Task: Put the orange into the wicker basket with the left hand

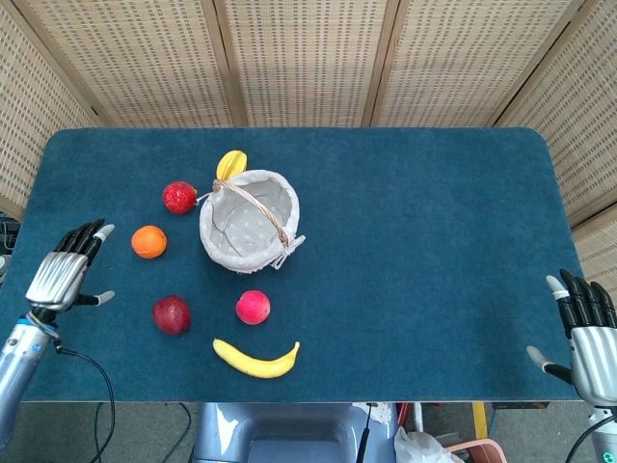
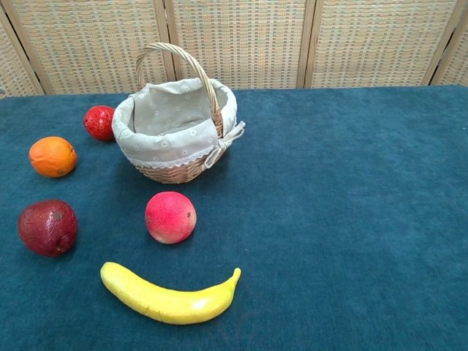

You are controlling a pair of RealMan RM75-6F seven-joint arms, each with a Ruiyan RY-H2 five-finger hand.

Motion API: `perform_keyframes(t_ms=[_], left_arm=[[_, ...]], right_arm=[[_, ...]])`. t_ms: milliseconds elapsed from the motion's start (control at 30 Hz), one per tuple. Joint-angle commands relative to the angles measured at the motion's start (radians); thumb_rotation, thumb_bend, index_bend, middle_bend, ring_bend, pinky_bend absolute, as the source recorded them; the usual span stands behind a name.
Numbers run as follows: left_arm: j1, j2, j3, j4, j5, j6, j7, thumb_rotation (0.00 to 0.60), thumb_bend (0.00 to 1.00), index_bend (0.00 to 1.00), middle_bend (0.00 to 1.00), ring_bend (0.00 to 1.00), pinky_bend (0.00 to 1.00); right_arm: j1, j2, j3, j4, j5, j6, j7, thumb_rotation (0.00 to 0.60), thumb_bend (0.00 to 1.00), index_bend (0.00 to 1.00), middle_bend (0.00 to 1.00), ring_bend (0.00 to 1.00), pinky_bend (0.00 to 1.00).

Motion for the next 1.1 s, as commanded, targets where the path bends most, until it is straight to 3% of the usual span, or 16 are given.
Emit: perform_keyframes(t_ms=[33,133,433,500,600,733,867,1100], left_arm=[[-0.126,-0.134,-0.02,0.191,-0.027,-0.141,-0.111,0.6,0.0,0.0,0.0,0.0,0.08],[-0.174,-0.205,-0.027,0.294,-0.049,-0.2,-0.143,0.6,0.0,0.0,0.0,0.0,0.08],[-0.244,-0.305,-0.024,0.455,-0.072,-0.273,-0.185,0.6,0.01,0.08,0.04,0.0,0.12],[-0.253,-0.322,-0.024,0.486,-0.078,-0.284,-0.19,0.6,0.03,0.12,0.09,0.02,0.15],[-0.26,-0.348,-0.026,0.529,-0.089,-0.288,-0.192,0.6,0.06,0.22,0.23,0.12,0.27],[-0.268,-0.377,-0.026,0.585,-0.102,-0.306,-0.226,0.6,0.11,0.36,0.34,0.22,0.39],[-0.259,-0.368,-0.028,0.593,-0.096,-0.264,-0.273,0.6,0.12,0.47,0.44,0.3,0.45],[-0.221,-0.248,-0.046,0.442,-0.051,-0.091,-0.386,0.6,0.14,0.48,0.44,0.31,0.45]], right_arm=[[0.005,-0.003,0.003,0.002,0.012,-0.011,-0.005,0.6,0.0,0.0,0.0,0.0,0.0],[0.012,-0.006,0.009,0.006,0.032,-0.026,-0.007,0.6,0.0,0.0,0.0,0.0,0.0],[0.018,-0.01,0.012,0.012,0.048,-0.039,-0.006,0.6,0.0,0.0,0.0,0.0,0.0],[0.019,-0.012,0.012,0.013,0.049,-0.04,-0.007,0.6,0.0,0.0,0.0,0.0,0.0],[0.02,-0.012,0.012,0.014,0.052,-0.042,-0.007,0.6,0.0,0.0,0.0,0.0,0.0],[0.022,-0.014,0.012,0.014,0.053,-0.044,-0.009,0.6,0.0,0.0,0.0,0.0,0.0],[0.022,-0.013,0.011,0.013,0.052,-0.043,-0.006,0.6,0.0,0.0,0.0,0.0,0.0],[0.017,-0.005,0.007,0.008,0.04,-0.033,0.013,0.6,0.0,0.0,0.0,0.0,0.0]])
